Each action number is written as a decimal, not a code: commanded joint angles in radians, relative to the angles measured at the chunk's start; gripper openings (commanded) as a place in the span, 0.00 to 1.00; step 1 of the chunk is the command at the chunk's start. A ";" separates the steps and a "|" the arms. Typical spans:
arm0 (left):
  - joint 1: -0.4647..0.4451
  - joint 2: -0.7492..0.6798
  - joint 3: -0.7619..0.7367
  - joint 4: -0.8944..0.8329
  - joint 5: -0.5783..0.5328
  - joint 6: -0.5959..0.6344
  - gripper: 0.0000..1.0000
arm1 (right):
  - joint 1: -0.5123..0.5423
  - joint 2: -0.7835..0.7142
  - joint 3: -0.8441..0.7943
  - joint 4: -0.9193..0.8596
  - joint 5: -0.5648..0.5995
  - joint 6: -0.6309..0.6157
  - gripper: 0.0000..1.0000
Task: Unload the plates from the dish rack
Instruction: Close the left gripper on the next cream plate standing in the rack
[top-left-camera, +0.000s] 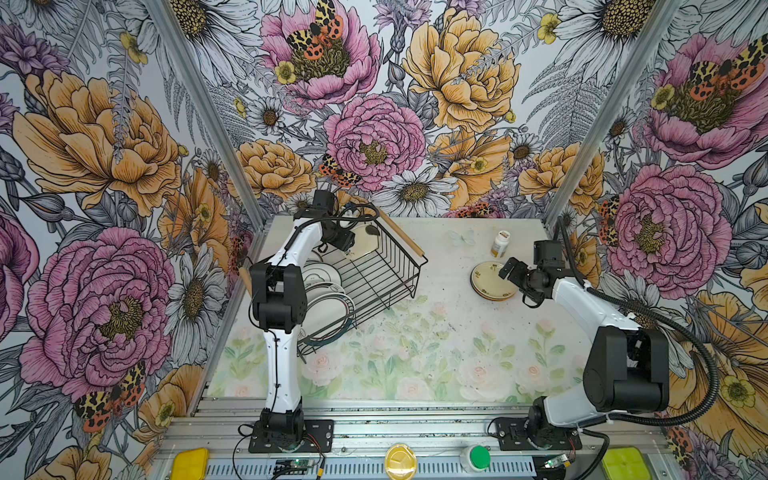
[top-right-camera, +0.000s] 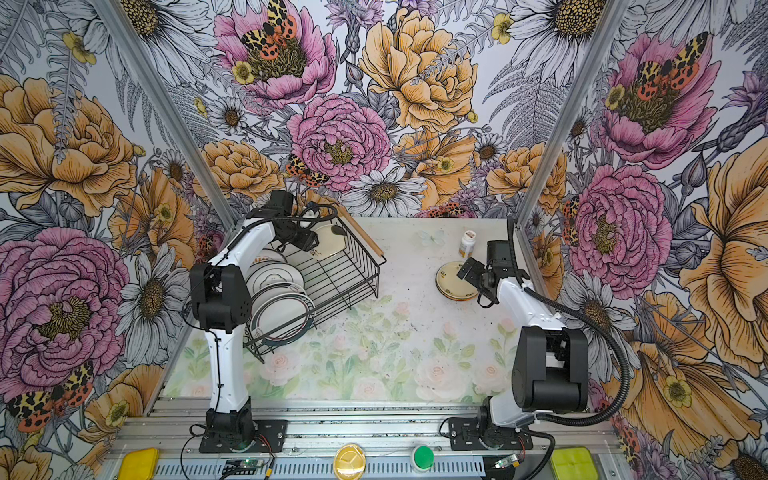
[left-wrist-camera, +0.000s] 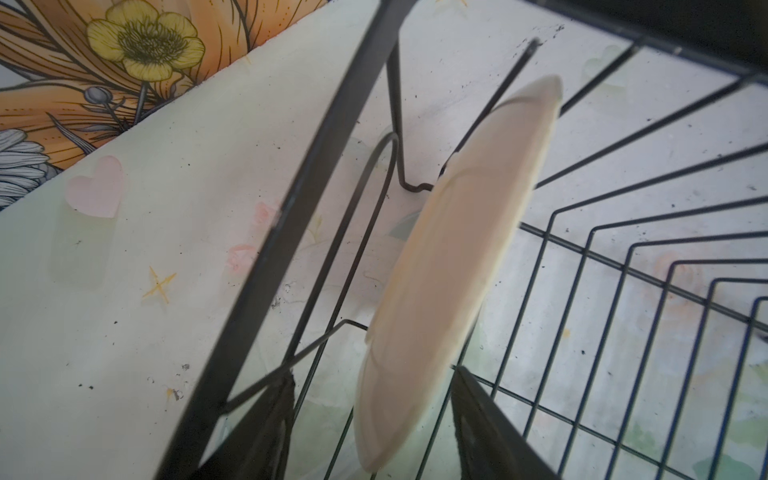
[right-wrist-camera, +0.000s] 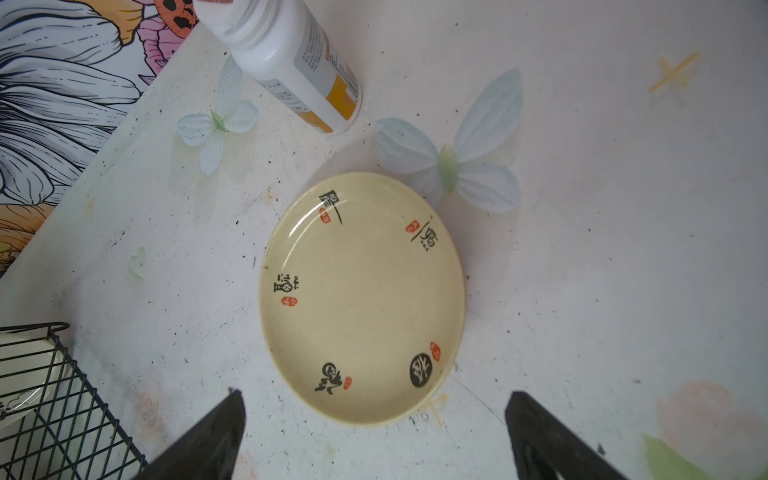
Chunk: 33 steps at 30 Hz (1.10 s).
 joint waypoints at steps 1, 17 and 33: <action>-0.008 0.012 0.020 0.022 0.030 0.010 0.61 | -0.010 -0.019 0.002 -0.001 -0.001 -0.017 0.99; -0.032 0.032 0.035 0.021 0.051 0.016 0.45 | -0.012 0.004 0.020 -0.001 -0.009 -0.021 0.99; -0.026 0.088 0.083 0.021 0.015 0.010 0.21 | -0.020 0.000 0.018 -0.001 -0.010 -0.025 0.99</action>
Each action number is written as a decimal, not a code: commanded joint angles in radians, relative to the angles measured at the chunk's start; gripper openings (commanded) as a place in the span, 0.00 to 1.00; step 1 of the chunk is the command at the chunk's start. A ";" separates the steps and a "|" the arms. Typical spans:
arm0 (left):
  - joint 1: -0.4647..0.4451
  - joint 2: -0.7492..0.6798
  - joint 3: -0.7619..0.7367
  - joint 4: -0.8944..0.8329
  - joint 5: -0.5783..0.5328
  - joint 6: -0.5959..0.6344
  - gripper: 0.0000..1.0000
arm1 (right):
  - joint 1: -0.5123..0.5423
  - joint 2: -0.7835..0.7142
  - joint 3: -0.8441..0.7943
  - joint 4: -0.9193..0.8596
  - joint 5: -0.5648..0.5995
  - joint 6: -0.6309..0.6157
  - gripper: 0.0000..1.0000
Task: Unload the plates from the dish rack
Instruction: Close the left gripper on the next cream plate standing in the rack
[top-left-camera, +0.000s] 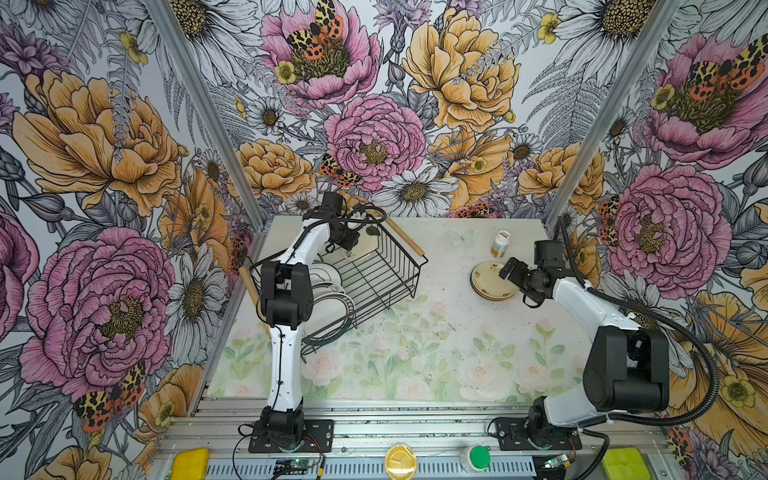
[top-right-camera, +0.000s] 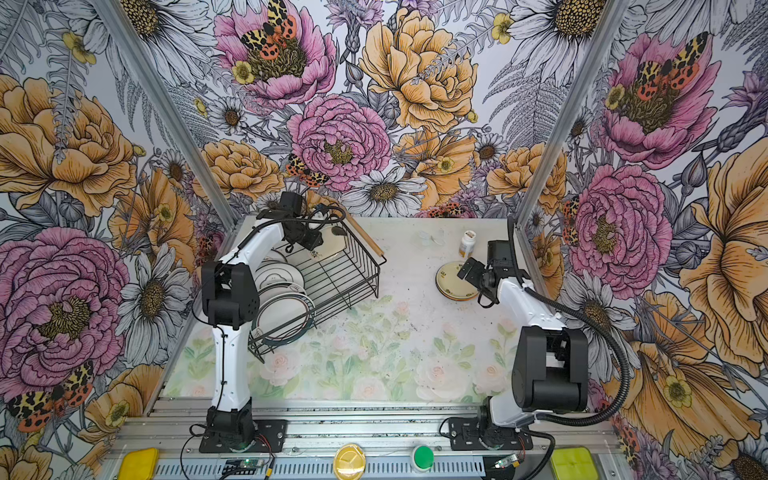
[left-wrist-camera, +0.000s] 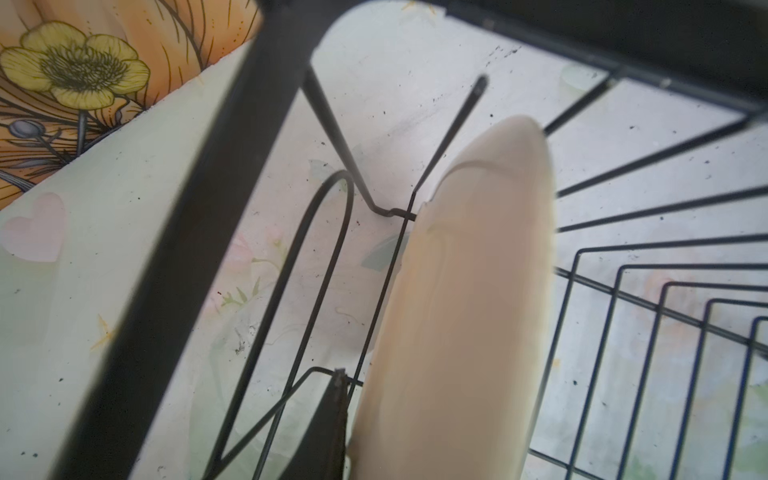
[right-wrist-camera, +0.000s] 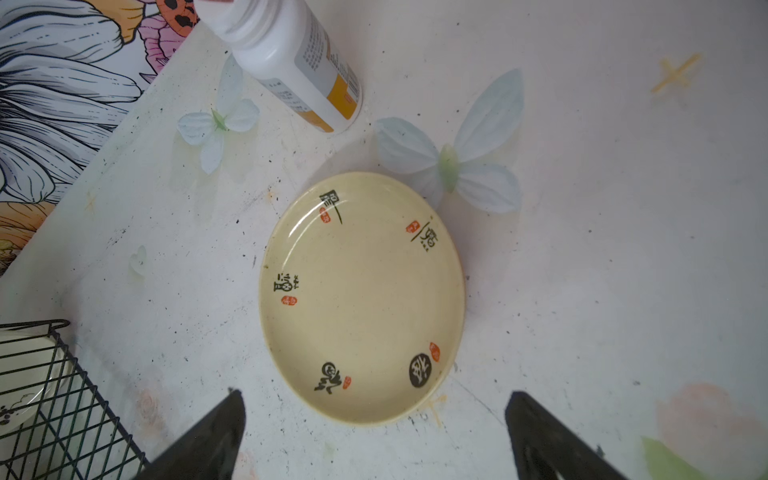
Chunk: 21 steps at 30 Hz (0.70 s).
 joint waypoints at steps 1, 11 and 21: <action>0.005 0.016 0.023 0.011 -0.002 0.002 0.19 | -0.006 0.000 0.019 -0.002 -0.003 -0.017 0.99; 0.012 0.011 0.020 0.011 0.010 0.004 0.07 | -0.009 0.003 0.022 -0.002 -0.003 -0.016 0.99; 0.015 -0.043 -0.011 0.009 0.014 0.004 0.00 | -0.010 -0.004 0.020 -0.002 -0.009 -0.014 0.99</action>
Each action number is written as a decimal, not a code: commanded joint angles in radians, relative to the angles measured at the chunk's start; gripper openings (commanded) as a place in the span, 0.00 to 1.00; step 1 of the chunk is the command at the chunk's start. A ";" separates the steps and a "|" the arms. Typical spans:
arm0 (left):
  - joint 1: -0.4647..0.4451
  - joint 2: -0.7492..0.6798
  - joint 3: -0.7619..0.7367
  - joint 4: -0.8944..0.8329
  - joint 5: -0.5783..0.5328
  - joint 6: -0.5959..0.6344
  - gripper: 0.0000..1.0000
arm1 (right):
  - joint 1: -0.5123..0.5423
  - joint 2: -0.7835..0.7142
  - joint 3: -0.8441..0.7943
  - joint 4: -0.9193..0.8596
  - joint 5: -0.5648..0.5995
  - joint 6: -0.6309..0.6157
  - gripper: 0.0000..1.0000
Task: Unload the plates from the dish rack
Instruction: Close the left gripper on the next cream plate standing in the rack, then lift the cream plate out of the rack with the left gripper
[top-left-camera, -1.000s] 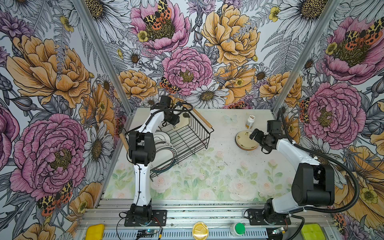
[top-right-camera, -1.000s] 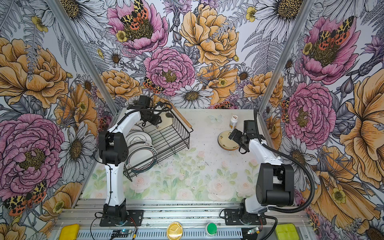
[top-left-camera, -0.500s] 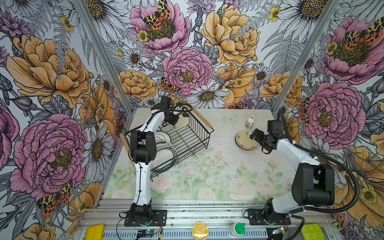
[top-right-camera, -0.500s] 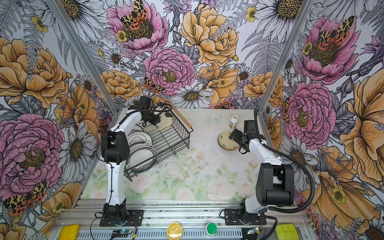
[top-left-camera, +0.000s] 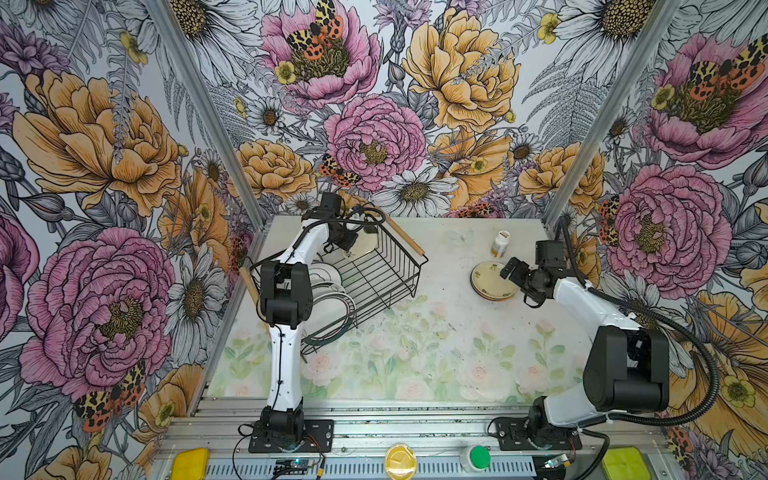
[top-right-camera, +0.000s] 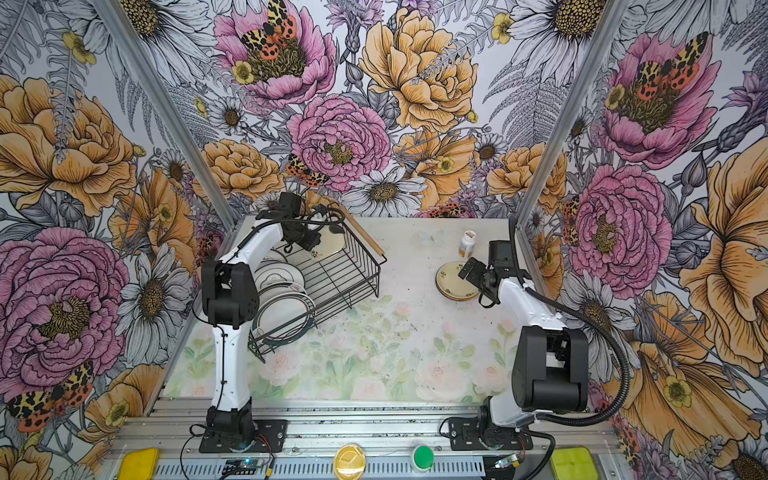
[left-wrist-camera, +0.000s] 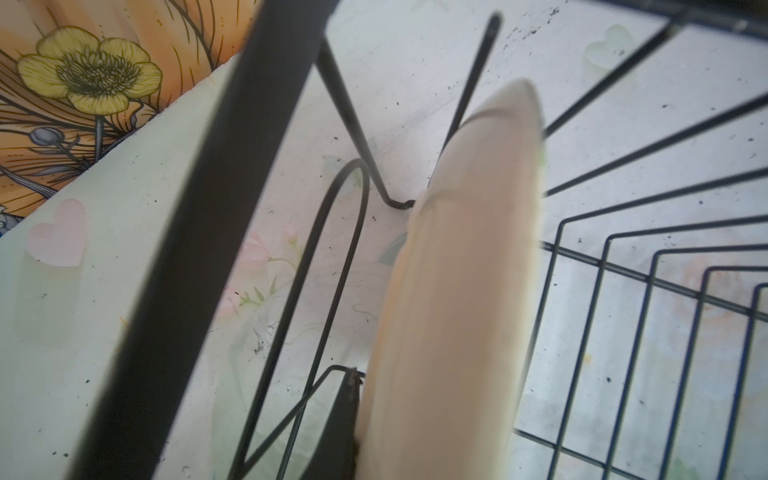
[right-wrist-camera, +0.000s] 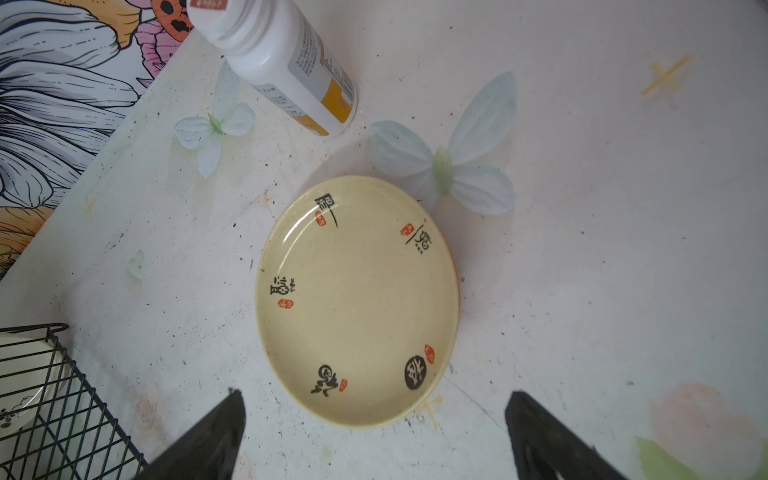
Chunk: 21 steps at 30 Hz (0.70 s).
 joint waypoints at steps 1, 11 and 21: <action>0.009 -0.056 -0.017 0.003 0.032 -0.043 0.00 | -0.005 -0.007 0.021 -0.002 -0.009 -0.015 0.99; 0.025 -0.156 -0.089 0.003 0.055 -0.064 0.00 | -0.007 -0.032 0.009 -0.002 -0.016 -0.015 0.99; 0.028 -0.343 -0.140 0.006 -0.026 -0.102 0.00 | -0.012 -0.070 0.020 -0.008 -0.003 -0.047 0.99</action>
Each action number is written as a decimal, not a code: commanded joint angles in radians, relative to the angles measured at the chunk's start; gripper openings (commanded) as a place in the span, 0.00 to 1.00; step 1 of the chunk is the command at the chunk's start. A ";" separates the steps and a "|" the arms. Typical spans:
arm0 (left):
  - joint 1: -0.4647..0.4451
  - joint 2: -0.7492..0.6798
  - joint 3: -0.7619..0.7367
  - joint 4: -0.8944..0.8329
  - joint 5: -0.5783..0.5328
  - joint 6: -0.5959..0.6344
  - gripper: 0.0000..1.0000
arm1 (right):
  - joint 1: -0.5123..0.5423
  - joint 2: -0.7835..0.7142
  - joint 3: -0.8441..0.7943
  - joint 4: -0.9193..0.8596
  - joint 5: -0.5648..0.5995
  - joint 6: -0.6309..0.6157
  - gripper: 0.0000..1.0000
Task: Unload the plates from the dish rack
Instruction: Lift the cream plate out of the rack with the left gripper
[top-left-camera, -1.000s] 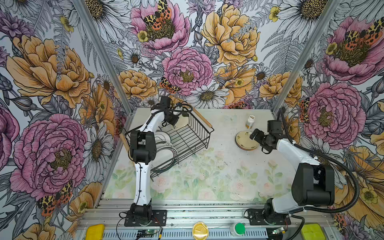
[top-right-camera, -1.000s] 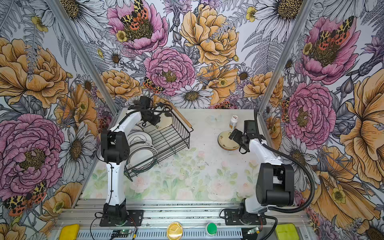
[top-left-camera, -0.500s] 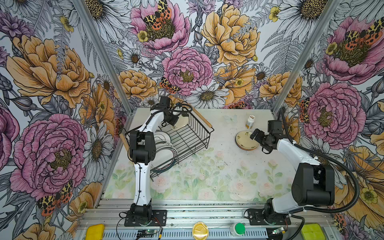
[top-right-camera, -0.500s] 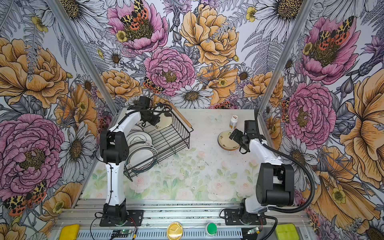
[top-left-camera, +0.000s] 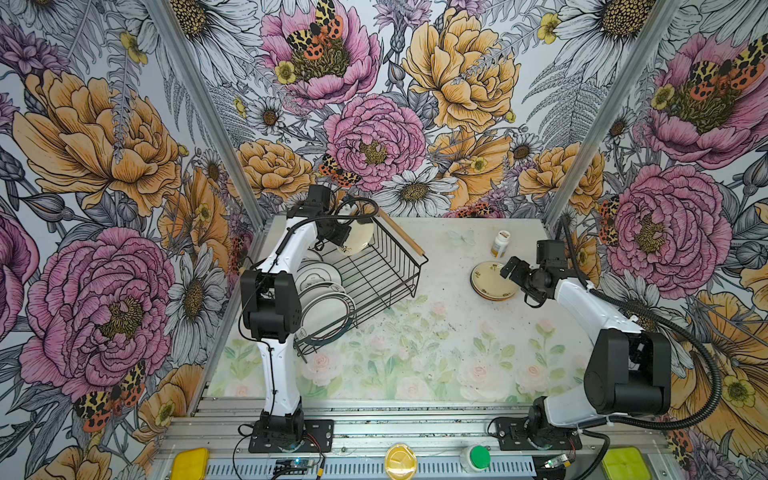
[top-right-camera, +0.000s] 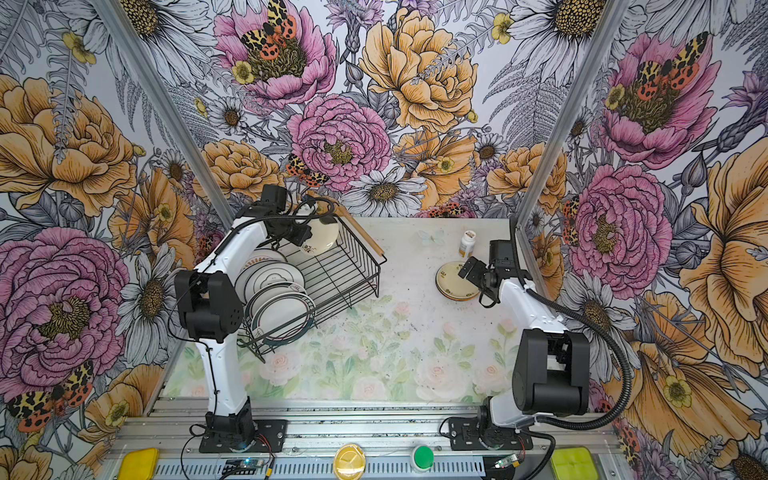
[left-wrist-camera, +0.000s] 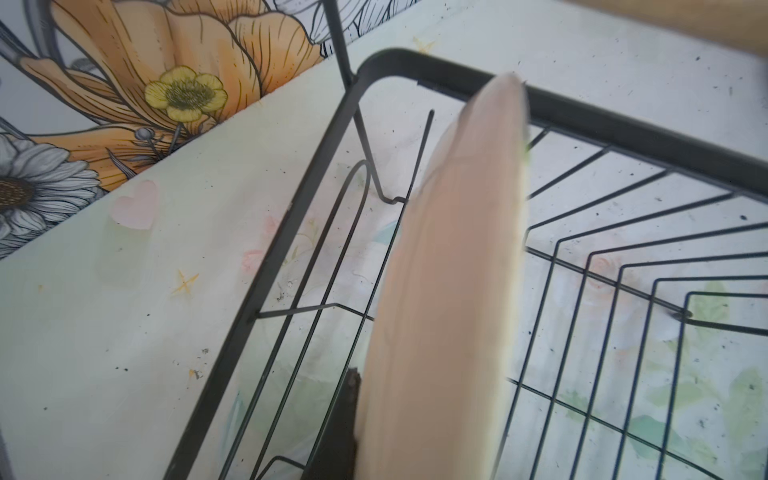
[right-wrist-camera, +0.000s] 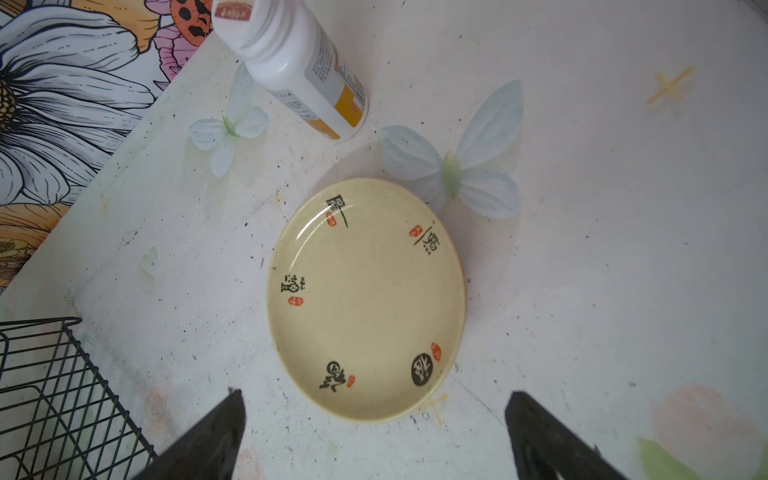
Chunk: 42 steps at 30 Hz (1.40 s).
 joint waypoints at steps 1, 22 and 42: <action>0.006 -0.112 0.000 0.017 -0.064 -0.035 0.00 | -0.008 -0.053 0.023 -0.007 0.007 -0.039 0.99; -0.261 -0.730 -0.254 0.199 -0.437 -0.435 0.00 | 0.150 -0.378 0.006 0.118 0.062 -0.289 0.99; -0.462 -0.968 -1.105 0.930 -0.283 -1.418 0.00 | 0.199 -0.632 -0.427 0.570 -0.370 0.052 0.99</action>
